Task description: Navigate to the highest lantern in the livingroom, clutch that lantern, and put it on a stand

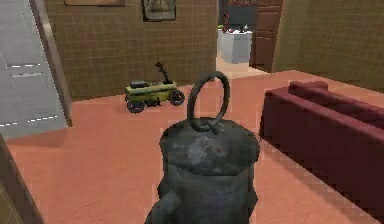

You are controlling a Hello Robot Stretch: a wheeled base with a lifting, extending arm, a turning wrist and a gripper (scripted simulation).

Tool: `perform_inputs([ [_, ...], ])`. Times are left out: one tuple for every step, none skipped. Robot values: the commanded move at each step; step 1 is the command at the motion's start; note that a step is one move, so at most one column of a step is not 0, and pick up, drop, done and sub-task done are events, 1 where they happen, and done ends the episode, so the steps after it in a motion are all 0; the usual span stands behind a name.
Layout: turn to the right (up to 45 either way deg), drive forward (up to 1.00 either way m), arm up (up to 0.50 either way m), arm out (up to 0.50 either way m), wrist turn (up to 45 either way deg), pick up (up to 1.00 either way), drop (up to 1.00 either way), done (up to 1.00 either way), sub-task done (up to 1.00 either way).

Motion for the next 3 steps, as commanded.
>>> perform_inputs([
  [0.0, 1.00, 0.00, 0.00, 0.0, 0.00, 0.00, 0.00, 0.00],
  [0.0, 1.00, 0.00, 0.00, 0.0, 0.00, 0.00, 0.00, 0.00],
  [3.0, 0.00, 0.00, 0.00, 0.0, 0.00, 0.00, 0.00, 0.00],
])
